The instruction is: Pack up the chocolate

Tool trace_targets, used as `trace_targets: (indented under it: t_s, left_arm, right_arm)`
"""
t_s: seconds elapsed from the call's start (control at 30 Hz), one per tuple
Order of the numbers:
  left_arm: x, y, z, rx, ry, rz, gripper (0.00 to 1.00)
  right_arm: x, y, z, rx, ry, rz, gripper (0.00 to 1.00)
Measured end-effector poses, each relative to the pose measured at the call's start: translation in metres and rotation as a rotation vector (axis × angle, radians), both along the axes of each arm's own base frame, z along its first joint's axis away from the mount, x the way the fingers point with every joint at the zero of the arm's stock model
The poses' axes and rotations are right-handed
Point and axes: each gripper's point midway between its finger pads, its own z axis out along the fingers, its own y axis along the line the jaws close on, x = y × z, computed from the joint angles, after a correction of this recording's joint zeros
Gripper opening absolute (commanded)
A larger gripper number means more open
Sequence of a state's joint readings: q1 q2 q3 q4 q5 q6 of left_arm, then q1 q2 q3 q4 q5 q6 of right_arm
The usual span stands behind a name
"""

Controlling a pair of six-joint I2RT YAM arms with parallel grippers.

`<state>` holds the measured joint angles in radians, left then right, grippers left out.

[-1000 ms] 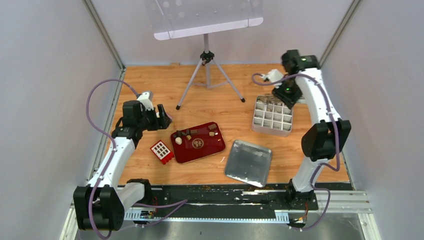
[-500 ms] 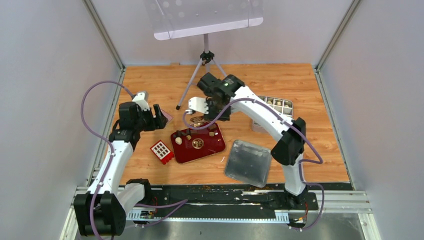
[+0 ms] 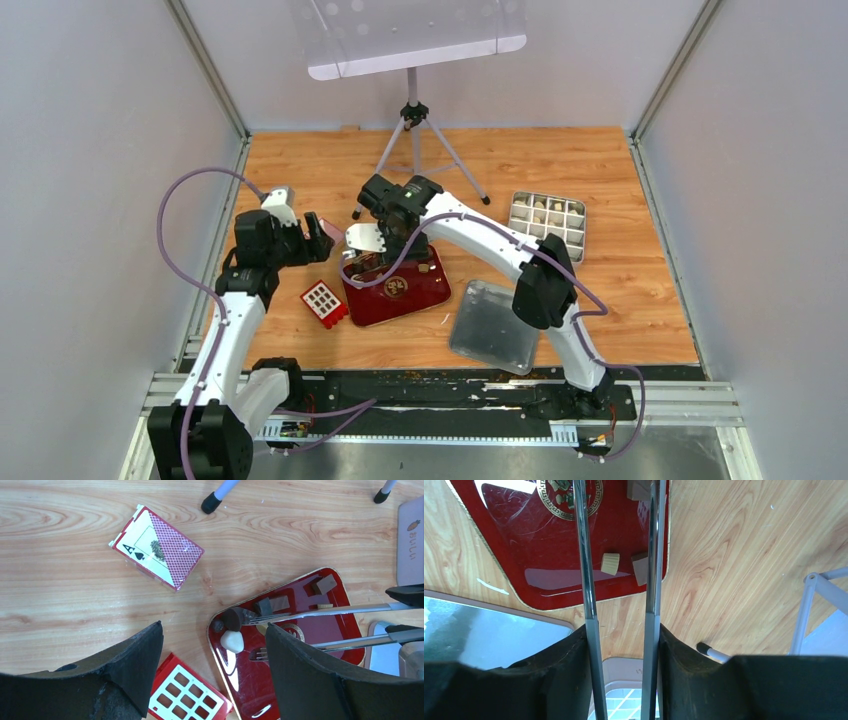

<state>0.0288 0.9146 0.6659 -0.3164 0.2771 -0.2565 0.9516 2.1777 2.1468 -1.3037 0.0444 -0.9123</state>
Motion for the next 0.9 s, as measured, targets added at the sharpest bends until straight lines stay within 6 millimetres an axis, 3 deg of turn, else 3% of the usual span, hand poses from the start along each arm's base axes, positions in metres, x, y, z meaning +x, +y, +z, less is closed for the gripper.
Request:
trace_targets:
  t_s: [0.5, 0.9]
  left_arm:
    - [-0.001, 0.0, -0.003, 0.0, 0.007, 0.0, 0.83]
    - [-0.003, 0.001, -0.006, 0.0, 0.014, 0.004, 0.83]
  right_arm:
    - [0.004, 0.02, -0.01, 0.022, -0.031, 0.041, 0.42]
    - [-0.004, 0.018, -0.011, -0.021, -0.023, 0.118, 0.4]
